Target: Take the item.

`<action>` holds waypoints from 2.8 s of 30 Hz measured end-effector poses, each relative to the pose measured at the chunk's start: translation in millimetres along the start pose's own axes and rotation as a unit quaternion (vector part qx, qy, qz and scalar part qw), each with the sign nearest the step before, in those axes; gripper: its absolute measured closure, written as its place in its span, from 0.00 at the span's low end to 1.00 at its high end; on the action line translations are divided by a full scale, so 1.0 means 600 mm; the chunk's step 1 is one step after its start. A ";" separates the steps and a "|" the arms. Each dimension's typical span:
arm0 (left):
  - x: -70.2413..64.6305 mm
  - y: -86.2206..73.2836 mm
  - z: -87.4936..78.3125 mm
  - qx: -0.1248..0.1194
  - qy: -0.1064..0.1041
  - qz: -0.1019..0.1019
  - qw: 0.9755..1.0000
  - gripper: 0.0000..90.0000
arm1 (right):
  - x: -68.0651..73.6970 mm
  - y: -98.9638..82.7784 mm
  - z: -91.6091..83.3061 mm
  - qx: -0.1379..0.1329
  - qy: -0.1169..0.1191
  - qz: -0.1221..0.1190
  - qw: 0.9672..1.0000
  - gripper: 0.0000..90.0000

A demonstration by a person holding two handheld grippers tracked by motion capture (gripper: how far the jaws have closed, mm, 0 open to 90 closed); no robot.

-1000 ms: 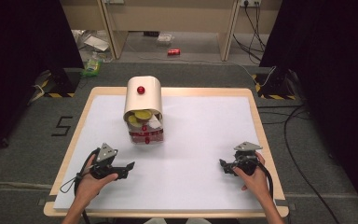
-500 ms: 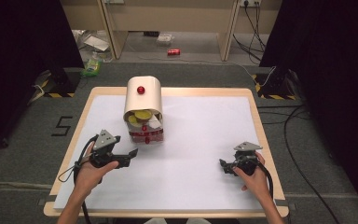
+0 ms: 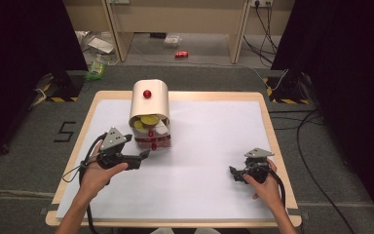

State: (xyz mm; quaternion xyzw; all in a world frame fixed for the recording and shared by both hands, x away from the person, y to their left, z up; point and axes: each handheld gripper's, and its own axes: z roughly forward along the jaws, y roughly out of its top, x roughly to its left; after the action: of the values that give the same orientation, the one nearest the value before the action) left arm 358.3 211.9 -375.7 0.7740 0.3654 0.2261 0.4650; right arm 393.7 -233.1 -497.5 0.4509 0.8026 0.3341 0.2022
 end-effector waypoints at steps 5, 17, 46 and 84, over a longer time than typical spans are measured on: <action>-0.005 0.025 0.003 -0.003 0.004 0.015 1.000 0.19 | 0.000 0.000 0.000 0.000 0.000 -0.001 1.000 0.10; 0.017 0.053 0.038 0.010 0.014 0.011 1.000 0.24 | 0.000 0.000 0.000 0.000 0.000 0.000 1.000 0.10; 0.025 0.049 0.061 0.049 0.009 0.020 0.999 0.30 | 0.001 0.000 -0.001 0.001 -0.001 0.001 1.000 0.10; -0.033 0.000 0.015 0.035 0.002 0.040 0.999 0.31 | 0.001 0.000 -0.001 0.000 -0.001 0.002 1.000 0.10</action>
State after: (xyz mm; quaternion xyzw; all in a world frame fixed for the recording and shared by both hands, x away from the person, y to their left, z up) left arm 352.0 191.7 -379.9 0.8032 0.3430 0.2331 0.4277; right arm 393.0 -232.6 -497.4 0.4525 0.8017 0.3340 0.2023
